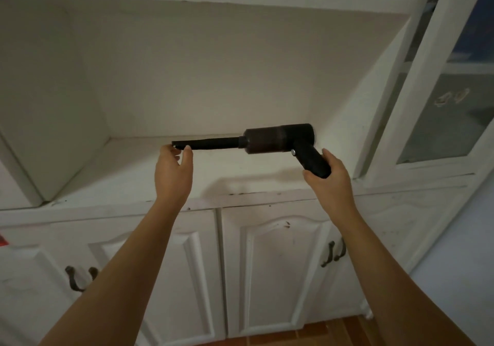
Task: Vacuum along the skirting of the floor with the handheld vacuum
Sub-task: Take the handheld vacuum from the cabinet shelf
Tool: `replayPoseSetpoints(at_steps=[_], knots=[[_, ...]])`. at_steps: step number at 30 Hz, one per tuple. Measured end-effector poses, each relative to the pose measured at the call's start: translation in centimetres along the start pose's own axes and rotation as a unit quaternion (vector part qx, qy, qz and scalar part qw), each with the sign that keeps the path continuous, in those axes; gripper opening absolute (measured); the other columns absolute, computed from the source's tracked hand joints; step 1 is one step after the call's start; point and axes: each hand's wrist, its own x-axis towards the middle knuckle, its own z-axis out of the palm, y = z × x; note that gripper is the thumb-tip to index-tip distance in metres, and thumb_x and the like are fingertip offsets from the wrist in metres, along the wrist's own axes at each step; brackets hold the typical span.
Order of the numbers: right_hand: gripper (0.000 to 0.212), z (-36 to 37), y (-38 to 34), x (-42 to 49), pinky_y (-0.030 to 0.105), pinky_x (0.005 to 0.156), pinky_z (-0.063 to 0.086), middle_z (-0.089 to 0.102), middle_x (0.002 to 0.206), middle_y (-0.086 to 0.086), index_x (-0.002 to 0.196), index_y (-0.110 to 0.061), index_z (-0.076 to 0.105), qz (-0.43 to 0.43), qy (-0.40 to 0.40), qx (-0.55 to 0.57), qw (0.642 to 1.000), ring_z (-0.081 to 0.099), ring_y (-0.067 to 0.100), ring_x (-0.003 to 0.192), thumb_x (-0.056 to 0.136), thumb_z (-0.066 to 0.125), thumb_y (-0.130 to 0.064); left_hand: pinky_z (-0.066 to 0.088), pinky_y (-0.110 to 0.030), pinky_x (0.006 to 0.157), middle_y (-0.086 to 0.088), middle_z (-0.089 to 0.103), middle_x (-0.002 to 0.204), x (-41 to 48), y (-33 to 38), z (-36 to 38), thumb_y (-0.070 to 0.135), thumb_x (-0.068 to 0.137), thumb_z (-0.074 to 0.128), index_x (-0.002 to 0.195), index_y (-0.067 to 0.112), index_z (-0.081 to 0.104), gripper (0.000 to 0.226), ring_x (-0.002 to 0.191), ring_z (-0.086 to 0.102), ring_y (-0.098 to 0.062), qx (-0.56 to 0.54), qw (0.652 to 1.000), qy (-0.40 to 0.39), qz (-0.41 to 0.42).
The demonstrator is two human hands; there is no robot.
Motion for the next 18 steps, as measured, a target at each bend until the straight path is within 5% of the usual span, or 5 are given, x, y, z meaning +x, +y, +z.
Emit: replayPoseSetpoints(at_steps=[7, 12, 15, 18], knots=[[0.044, 0.9, 1.1, 0.0, 0.008, 0.067, 0.039, 0.056, 0.106, -0.002, 0.123, -0.017, 0.051, 0.043, -0.031, 0.042, 0.998, 0.052, 0.005, 0.09, 0.082, 0.068, -0.012, 0.044, -0.032, 0.084, -0.007, 0.056, 0.126, 0.3, -0.6, -0.3, 0.036, 0.099, 0.042, 0.127, 0.007, 0.048, 0.041, 0.112, 0.056, -0.024, 0.034, 0.999, 0.004, -0.018], [0.04, 2.4, 1.7, -0.2, 0.009, 0.067, 0.04, 0.056, 0.101, -0.005, 0.12, -0.018, 0.053, 0.05, -0.049, 0.071, 0.995, 0.053, 0.0, 0.087, 0.083, 0.067, -0.013, 0.041, -0.007, 0.041, -0.006, 0.054, 0.128, 0.2, -1.3, -0.7, 0.033, 0.1, 0.041, 0.129, 0.007, 0.045, 0.04, 0.096, 0.052, -0.016, 0.05, 0.998, 0.017, -0.034], [0.032, 3.5, 2.2, -0.4, 0.019, 0.074, 0.05, 0.06, 0.097, -0.007, 0.114, -0.023, 0.055, 0.063, -0.063, 0.113, 0.99, 0.061, 0.008, 0.089, 0.084, 0.067, -0.018, 0.043, -0.02, 0.078, -0.004, 0.055, 0.128, 0.3, -1.9, -1.0, 0.033, 0.099, 0.041, 0.13, 0.008, 0.046, 0.039, 0.115, 0.053, -0.019, 0.046, 0.998, 0.031, -0.036], [0.026, 4.7, 2.8, -0.4, 0.034, 0.084, 0.054, 0.064, 0.101, -0.001, 0.111, -0.025, 0.057, 0.072, -0.077, 0.136, 0.985, 0.064, 0.015, 0.093, 0.087, 0.063, -0.021, 0.039, -0.026, 0.088, -0.004, 0.055, 0.128, 0.3, -2.7, -1.6, 0.032, 0.099, 0.041, 0.131, 0.009, 0.045, 0.039, 0.119, 0.051, -0.017, 0.052, 0.997, 0.044, -0.043]])
